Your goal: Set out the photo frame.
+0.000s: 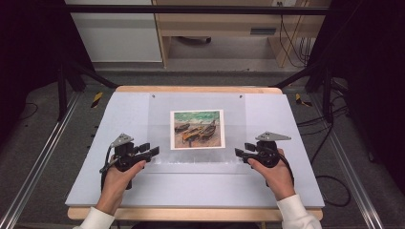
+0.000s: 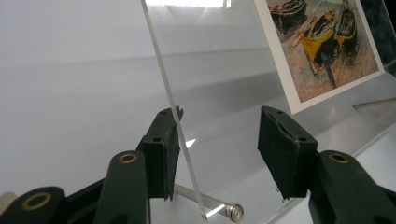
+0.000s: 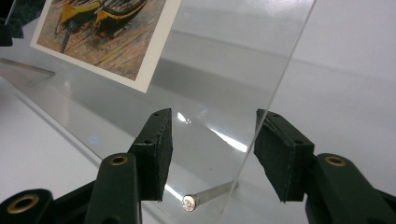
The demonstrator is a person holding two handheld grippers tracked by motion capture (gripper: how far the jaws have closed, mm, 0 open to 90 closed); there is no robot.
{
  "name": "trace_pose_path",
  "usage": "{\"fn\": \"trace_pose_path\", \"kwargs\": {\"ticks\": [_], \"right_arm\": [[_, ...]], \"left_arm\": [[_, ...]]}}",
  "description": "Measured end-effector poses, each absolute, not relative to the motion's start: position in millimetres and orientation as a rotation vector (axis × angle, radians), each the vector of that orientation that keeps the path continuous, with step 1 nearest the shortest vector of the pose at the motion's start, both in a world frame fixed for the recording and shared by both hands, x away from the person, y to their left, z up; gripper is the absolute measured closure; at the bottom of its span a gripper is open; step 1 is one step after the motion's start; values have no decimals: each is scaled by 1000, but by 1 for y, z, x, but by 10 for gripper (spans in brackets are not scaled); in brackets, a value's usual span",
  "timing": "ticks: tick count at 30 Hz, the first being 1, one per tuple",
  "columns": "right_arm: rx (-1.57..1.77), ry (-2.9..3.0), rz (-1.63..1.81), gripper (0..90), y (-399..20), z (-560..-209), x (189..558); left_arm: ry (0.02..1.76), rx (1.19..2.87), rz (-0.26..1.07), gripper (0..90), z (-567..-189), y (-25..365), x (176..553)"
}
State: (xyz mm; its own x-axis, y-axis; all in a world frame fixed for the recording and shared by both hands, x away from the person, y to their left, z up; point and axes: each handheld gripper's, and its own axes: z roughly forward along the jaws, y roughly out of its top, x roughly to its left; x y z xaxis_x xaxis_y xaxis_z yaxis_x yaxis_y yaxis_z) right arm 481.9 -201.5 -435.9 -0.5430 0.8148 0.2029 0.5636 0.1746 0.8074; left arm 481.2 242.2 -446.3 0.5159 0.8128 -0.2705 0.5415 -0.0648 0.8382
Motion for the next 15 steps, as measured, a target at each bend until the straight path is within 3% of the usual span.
{"fn": "trace_pose_path", "kwargs": {"ticks": [15], "right_arm": [[1339,2181,1301,476,-200,-435,484]], "left_arm": [[1164,1716,335,489,-448,242,479]]}}
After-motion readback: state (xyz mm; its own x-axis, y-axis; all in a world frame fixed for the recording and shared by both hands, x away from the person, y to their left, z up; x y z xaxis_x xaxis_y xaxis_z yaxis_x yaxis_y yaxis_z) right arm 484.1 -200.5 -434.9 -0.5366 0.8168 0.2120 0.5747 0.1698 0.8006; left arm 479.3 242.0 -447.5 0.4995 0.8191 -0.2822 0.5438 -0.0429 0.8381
